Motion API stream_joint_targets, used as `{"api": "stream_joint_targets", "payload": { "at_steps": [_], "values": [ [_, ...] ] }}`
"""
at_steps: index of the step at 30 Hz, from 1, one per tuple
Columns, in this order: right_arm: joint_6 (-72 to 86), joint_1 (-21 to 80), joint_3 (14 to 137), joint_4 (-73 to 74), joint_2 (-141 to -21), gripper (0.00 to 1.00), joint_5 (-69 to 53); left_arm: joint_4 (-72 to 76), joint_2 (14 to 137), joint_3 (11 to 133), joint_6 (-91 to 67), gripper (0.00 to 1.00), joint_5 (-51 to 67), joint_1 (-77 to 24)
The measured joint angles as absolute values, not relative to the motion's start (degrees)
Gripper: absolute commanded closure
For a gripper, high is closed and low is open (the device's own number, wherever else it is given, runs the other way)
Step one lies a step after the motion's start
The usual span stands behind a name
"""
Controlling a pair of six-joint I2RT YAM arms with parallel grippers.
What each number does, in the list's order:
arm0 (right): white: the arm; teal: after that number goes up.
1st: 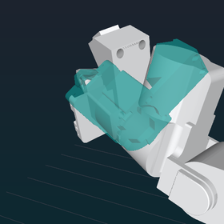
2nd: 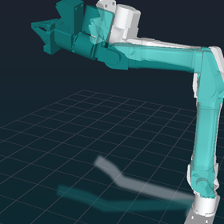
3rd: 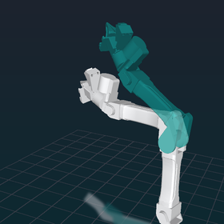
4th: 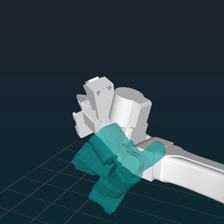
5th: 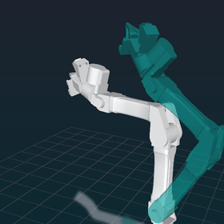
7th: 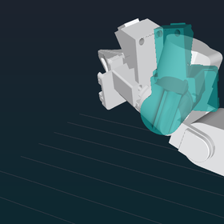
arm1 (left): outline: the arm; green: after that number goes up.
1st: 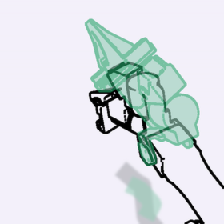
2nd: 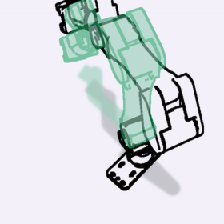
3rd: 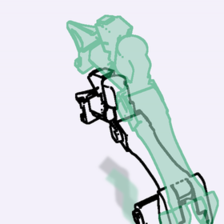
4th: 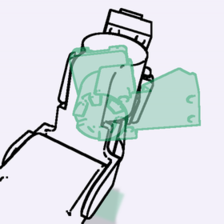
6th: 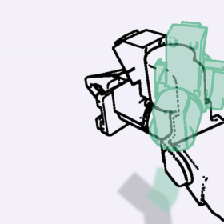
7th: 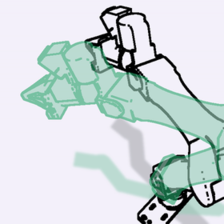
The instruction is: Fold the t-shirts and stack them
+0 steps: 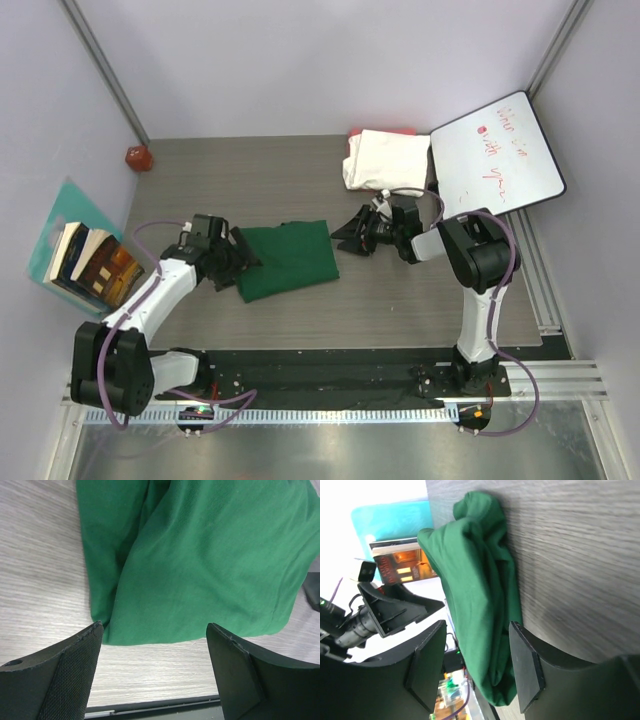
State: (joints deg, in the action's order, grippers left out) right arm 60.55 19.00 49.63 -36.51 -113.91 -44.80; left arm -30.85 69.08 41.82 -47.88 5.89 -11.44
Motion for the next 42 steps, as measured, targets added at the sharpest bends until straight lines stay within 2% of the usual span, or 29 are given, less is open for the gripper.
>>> {"api": "stream_joint_targets", "payload": {
  "at_steps": [11, 22, 30, 42],
  "values": [
    [63.0, 18.9, 48.1, -42.0, -118.0, 0.43, -48.1, -29.7, 73.6, 41.9, -47.8, 0.18, 6.2, -11.3],
    [52.4, 23.4, 59.6, -27.7, -121.5, 0.41, -48.5, -29.4, 78.2, 43.5, -47.5, 0.20, 6.3, -11.3],
    [49.8, 26.7, 66.5, -22.5, -124.6, 0.41, -48.6, -29.4, 80.0, 44.3, -47.1, 0.21, 6.5, -11.3],
    [56.3, 31.2, 66.5, -32.1, -128.1, 0.42, -49.1, -29.8, 86.6, 47.0, -45.8, 0.26, 7.2, -11.2]
  ]
}}
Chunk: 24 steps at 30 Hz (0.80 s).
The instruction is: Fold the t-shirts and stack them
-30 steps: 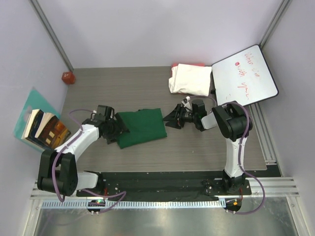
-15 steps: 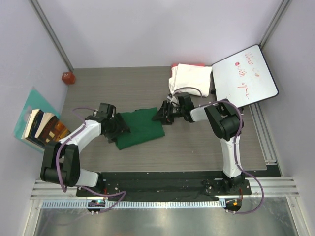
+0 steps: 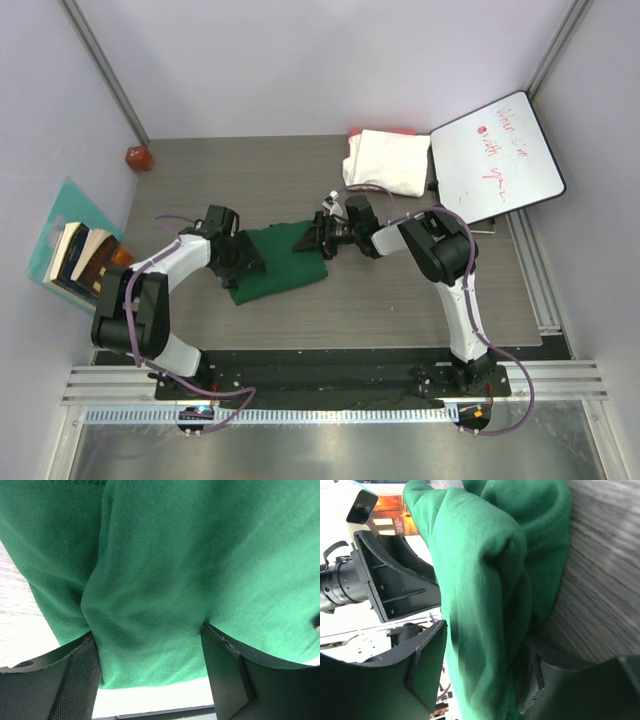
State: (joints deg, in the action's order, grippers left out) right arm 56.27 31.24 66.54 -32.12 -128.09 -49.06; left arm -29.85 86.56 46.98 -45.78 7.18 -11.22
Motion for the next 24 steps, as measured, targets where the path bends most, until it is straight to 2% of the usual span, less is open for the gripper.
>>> {"api": "stream_joint_targets", "payload": {
  "at_steps": [2, 3, 5, 6, 8, 9, 14, 17, 24],
  "values": [
    [58.0, 31.6, 66.3, -34.3, -128.7, 0.44, -49.3, -30.2, 87.7, 48.0, -45.7, 0.26, 7.4, -11.2],
    [58.7, 31.7, 66.3, -35.0, -129.0, 0.51, -49.3, -30.5, 88.4, 48.7, -45.6, 0.26, 7.6, -11.3],
    [59.2, 32.1, 66.3, -35.7, -129.4, 0.58, -49.1, -30.7, 89.1, 49.3, -45.6, 0.26, 7.7, -11.3],
    [59.8, 32.5, 66.4, -35.9, -129.9, 0.69, -48.9, -30.7, 89.3, 49.5, -45.6, 0.26, 7.8, -11.4],
    [60.0, 33.1, 66.5, -36.1, -130.5, 0.82, -48.8, -30.7, 89.4, 49.6, -45.5, 0.26, 7.7, -11.5],
    [60.2, 33.5, 66.5, -35.8, -130.8, 0.97, -48.5, -30.7, 89.4, 49.6, -45.4, 0.26, 7.7, -11.5],
    [59.4, 33.7, 67.8, -32.4, -130.9, 0.99, -48.4, -30.5, 89.3, 49.6, -44.8, 0.26, 7.7, -11.6],
    [56.4, 33.9, 70.1, -27.7, -130.7, 0.99, -48.3, -30.6, 89.1, 49.5, -44.7, 0.21, 7.7, -11.6],
    [43.7, 34.2, 84.3, -4.6, -131.1, 0.99, -43.3, -34.5, 83.9, 49.4, -44.1, 0.17, 1.4, -11.9]
  ]
}}
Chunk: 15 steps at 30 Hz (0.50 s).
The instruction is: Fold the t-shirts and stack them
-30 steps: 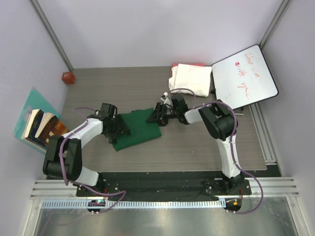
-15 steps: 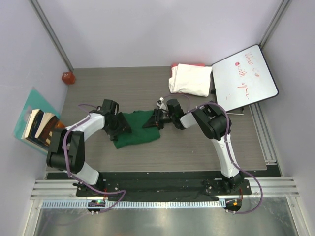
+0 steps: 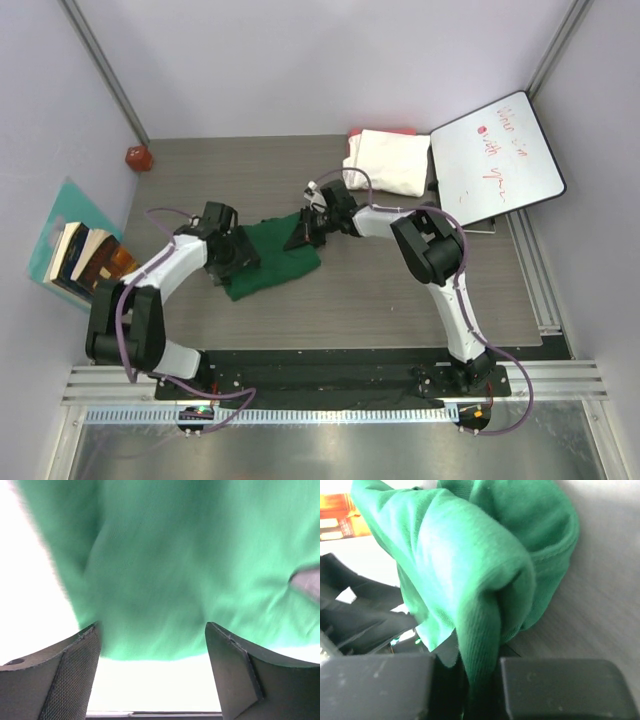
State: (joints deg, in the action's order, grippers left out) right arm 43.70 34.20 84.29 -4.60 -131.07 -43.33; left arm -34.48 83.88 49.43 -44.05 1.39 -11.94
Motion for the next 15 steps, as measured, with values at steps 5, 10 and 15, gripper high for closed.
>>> {"api": "stream_joint_targets", "payload": {
  "at_steps": [5, 10, 15],
  "values": [
    [35.5, 33.0, 101.0, 12.2, -136.2, 0.99, -37.8, -39.9, 74.0, 49.6, -43.0, 0.16, -4.2, -11.9],
    [28.6, 30.2, 113.0, 24.2, -139.7, 0.99, -32.2, -43.7, 69.7, 49.6, -42.3, 0.16, -6.9, -11.9],
    [25.4, 25.6, 122.0, 32.8, -142.9, 0.99, -31.0, -44.3, 70.1, 48.4, -42.0, 0.18, -6.7, -11.9]
  ]
}}
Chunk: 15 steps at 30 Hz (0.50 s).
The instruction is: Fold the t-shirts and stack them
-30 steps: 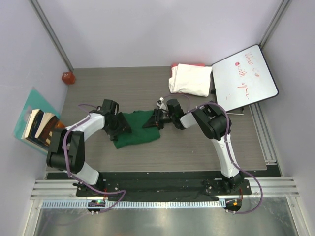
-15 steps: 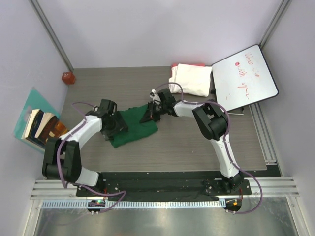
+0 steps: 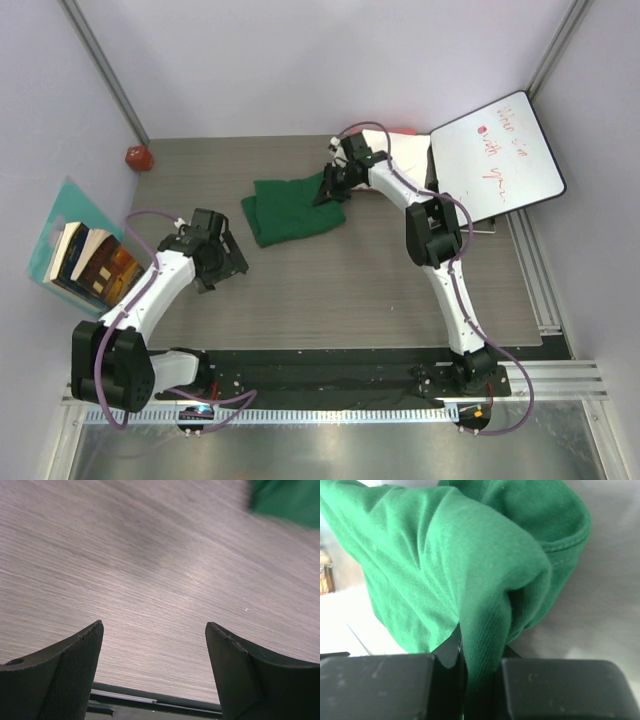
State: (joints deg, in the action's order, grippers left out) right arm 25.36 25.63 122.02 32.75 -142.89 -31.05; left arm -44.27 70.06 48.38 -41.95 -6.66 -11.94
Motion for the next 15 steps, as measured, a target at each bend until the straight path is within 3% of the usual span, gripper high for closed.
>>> {"api": "stream_joint_targets", "payload": {
  "at_steps": [5, 15],
  "values": [
    [21.5, 20.9, 133.9, 40.8, -147.4, 0.99, -29.9, -44.2, 71.3, 46.7, -42.0, 0.19, -5.9, -11.9],
    [19.2, 15.5, 140.7, 45.8, -147.8, 0.99, -30.6, -44.0, 72.1, 46.0, -41.7, 0.20, -4.7, -11.9]
  ]
}}
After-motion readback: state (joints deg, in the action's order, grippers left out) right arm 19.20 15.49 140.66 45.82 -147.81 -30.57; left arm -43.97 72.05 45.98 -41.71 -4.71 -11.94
